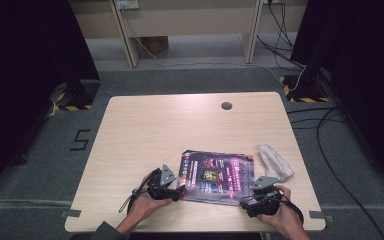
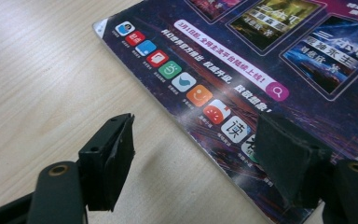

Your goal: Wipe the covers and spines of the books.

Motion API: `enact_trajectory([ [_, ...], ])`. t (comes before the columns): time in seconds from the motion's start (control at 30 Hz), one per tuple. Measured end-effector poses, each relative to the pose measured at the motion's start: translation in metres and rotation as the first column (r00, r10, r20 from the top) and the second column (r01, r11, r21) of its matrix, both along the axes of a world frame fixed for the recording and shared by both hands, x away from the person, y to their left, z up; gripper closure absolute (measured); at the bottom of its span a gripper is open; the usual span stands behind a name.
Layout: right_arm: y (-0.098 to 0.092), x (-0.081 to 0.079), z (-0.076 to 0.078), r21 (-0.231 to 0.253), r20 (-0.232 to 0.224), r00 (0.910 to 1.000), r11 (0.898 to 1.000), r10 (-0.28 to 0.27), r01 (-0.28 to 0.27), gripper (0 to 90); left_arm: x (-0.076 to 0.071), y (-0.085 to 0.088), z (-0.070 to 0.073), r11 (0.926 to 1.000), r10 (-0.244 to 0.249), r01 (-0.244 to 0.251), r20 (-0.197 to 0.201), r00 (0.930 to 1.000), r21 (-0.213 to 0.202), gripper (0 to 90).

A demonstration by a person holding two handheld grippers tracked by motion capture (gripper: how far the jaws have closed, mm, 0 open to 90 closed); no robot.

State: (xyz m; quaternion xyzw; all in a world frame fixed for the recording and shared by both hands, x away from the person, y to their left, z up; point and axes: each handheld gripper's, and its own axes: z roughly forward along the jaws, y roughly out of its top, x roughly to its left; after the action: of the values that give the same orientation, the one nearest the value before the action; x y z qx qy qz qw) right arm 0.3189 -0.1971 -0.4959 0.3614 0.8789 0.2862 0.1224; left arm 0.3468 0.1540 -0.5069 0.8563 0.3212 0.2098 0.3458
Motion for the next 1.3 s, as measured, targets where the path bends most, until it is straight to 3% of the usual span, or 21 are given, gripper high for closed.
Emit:
enact_trajectory([
  [0.23, -0.001, 0.016, 0.000, -0.018, 0.021, 0.9994, 0.999, -0.026, 0.026, 24.4, -0.009, 0.001, 0.001, 1.0000, -0.007, 0.007, -0.034, 0.9994, -0.004, 31.2],
  [0.57, 0.004, 0.062, 0.001, -0.023, 0.040, 0.9988, 0.999, -0.028, 0.029, 27.0, -0.026, -0.001, 0.001, 0.9992, 0.022, -0.024, -0.066, 0.9976, -0.031, 32.9],
  [0.77, 0.015, 0.087, 0.002, -0.053, 0.060, 0.9968, 0.997, -0.052, 0.055, 26.1, -0.030, -0.004, 0.001, 0.9983, 0.039, -0.042, -0.066, 0.9971, -0.039, 32.6],
  [0.87, 0.019, 0.093, 0.001, -0.049, 0.069, 0.9961, 0.997, -0.055, 0.059, 27.5, -0.028, -0.002, 0.001, 0.9984, 0.037, -0.040, -0.074, 0.9966, -0.040, 29.5],
  [0.93, 0.019, 0.094, 0.002, -0.043, 0.069, 0.9958, 0.997, -0.060, 0.063, 28.0, -0.026, 0.002, 0.002, 0.9977, 0.051, -0.054, -0.057, 0.9971, -0.041, 28.2],
  [1.0, 0.018, 0.092, 0.001, -0.020, 0.055, 0.9962, 0.997, -0.067, 0.068, 28.1, -0.022, 0.007, 0.005, 0.9946, 0.074, -0.077, -0.046, 0.9962, -0.069, 27.1],
  [1.1, 0.016, 0.088, 0.001, 0.023, 0.035, 0.9970, 0.997, -0.069, 0.069, 28.1, -0.011, 0.017, 0.009, 0.9898, 0.113, -0.116, -0.036, 0.9929, -0.083, 25.7],
  [1.3, 0.019, 0.082, 0.002, 0.023, 0.031, 0.9971, 0.997, -0.070, 0.070, 27.7, 0.012, 0.033, 0.009, 0.9845, 0.160, -0.161, -0.019, 0.9869, -0.070, 24.1],
])
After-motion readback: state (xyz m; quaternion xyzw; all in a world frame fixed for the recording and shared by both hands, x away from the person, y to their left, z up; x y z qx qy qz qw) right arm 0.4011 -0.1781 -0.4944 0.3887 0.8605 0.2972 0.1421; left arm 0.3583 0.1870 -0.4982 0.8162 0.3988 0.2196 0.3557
